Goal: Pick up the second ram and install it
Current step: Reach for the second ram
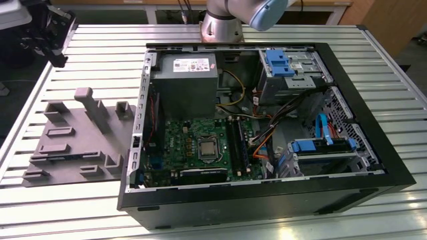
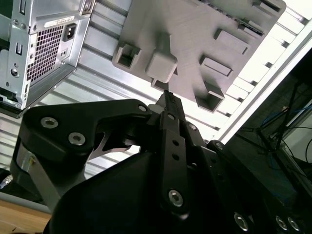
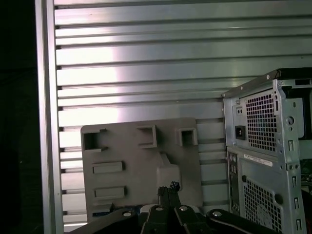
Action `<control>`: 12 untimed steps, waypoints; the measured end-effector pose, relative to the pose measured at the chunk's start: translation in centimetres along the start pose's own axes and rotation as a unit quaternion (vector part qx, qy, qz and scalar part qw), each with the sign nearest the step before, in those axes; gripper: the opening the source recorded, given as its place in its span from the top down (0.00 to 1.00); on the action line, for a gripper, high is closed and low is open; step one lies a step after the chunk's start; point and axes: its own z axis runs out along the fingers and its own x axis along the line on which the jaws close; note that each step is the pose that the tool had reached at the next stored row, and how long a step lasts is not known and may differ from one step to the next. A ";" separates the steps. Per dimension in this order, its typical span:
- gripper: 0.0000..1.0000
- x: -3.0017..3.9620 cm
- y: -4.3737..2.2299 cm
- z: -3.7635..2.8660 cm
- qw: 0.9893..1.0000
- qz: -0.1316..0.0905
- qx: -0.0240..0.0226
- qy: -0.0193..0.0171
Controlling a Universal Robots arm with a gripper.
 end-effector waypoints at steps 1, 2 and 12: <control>0.89 0.06 -0.03 0.01 1.000 0.000 0.000 0.000; 0.89 0.13 -0.07 0.01 1.000 0.000 0.000 0.000; 0.89 0.78 -0.31 0.08 1.000 0.000 0.000 0.000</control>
